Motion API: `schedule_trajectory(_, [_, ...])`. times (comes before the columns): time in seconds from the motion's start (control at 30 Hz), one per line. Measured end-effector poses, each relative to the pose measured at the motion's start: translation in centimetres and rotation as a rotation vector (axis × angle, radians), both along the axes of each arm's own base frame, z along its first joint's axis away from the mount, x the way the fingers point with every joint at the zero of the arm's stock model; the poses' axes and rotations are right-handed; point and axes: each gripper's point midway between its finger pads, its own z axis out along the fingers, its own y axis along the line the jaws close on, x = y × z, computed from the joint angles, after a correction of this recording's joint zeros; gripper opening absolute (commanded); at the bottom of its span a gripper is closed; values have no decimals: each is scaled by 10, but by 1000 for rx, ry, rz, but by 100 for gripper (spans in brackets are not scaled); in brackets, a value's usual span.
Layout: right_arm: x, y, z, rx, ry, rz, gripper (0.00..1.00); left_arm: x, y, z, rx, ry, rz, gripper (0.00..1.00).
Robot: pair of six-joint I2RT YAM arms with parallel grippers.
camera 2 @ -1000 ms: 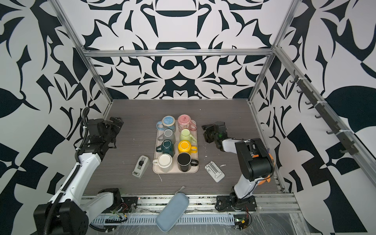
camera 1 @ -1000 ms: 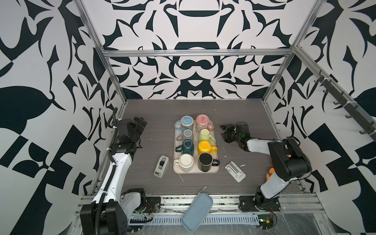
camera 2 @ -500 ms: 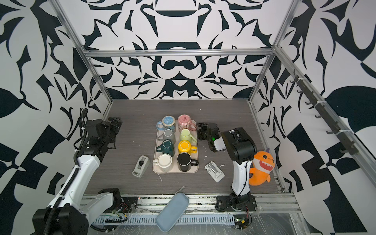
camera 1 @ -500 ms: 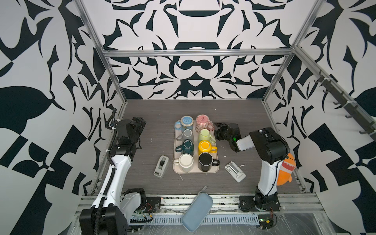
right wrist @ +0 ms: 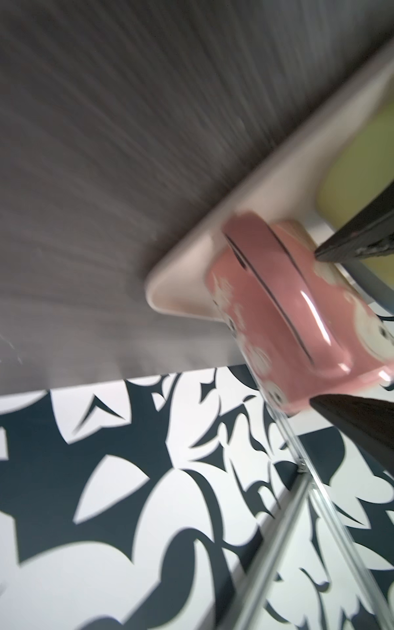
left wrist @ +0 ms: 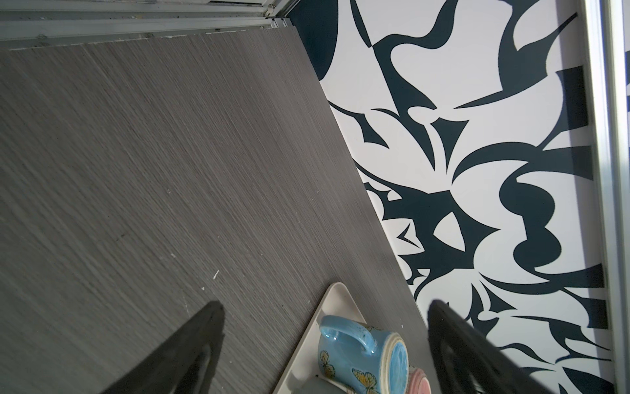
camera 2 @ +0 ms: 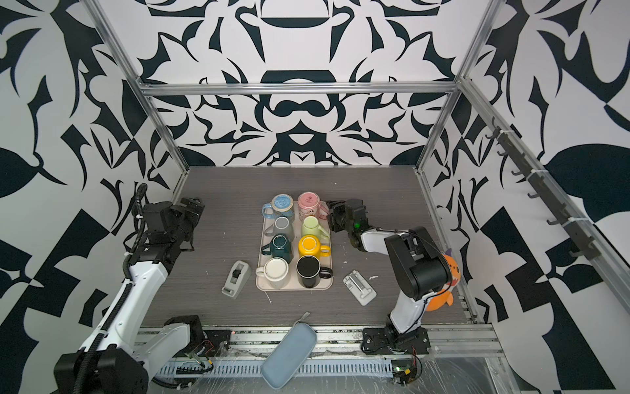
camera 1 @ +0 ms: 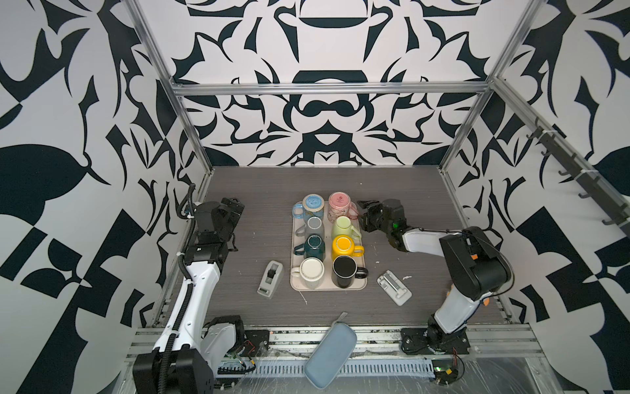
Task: Turn the mug right side up
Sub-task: Pick up the mug from the tray.
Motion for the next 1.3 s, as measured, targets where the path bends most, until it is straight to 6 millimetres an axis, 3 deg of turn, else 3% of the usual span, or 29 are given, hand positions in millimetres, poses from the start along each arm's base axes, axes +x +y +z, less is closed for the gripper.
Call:
schedule_trajectory(0.13, [2, 3, 3, 3, -5, 13, 66, -1, 0, 1, -3, -4, 4, 96])
schedule_trajectory(0.4, [1, 14, -46, 31, 101, 23, 66, -3, 1, -1, -10, 1, 11, 96])
schedule_trajectory(0.9, [14, 19, -39, 74, 63, 3, 65, -4, 3, 1, -7, -4, 23, 96])
schedule_trajectory(1.3, [29, 10, -45, 94, 57, -43, 43, -4, 4, 1, -3, -4, 32, 96])
